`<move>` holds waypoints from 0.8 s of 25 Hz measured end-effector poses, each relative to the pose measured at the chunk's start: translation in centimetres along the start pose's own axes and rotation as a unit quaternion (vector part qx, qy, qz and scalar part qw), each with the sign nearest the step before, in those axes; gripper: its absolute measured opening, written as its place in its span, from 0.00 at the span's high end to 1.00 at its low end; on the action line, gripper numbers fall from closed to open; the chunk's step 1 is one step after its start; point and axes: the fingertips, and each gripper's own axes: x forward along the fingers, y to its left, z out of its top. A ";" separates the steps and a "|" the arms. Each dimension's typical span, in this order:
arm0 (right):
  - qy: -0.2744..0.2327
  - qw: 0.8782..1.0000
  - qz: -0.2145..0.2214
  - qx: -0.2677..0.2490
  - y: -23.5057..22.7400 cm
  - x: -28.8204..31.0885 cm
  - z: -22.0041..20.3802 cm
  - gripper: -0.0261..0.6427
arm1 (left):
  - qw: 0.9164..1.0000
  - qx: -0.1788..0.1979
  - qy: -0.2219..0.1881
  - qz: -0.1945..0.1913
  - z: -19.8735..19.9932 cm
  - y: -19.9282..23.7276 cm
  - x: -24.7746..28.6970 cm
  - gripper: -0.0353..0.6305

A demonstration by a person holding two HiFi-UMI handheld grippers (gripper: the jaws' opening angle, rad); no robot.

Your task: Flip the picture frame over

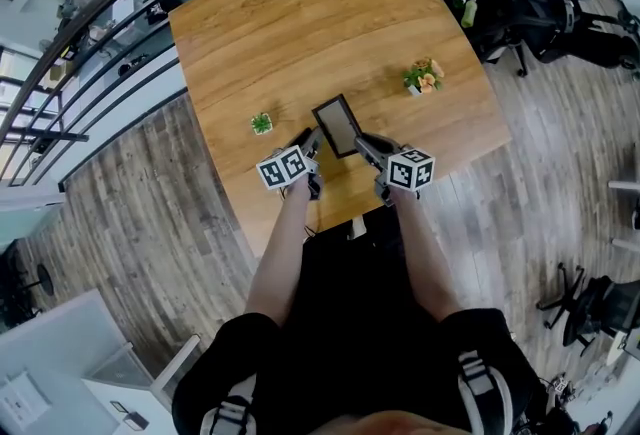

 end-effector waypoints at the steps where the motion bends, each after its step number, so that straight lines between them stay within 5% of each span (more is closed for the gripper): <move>1: 0.002 1.000 -0.008 -0.014 -0.1 0.0 0.1 0.85 | 1.000 -0.003 -0.003 -0.004 0.2 -0.3 -0.1 0.75; 10: 0.032 0.986 -0.065 -0.152 0.2 0.4 0.2 0.85 | 0.998 -0.021 -0.024 -0.060 1.9 -4.1 0.2 0.73; 20: 0.043 0.971 -0.091 -0.217 0.6 0.1 0.1 0.85 | 0.994 -0.054 -0.033 -0.093 2.4 -6.2 0.4 0.66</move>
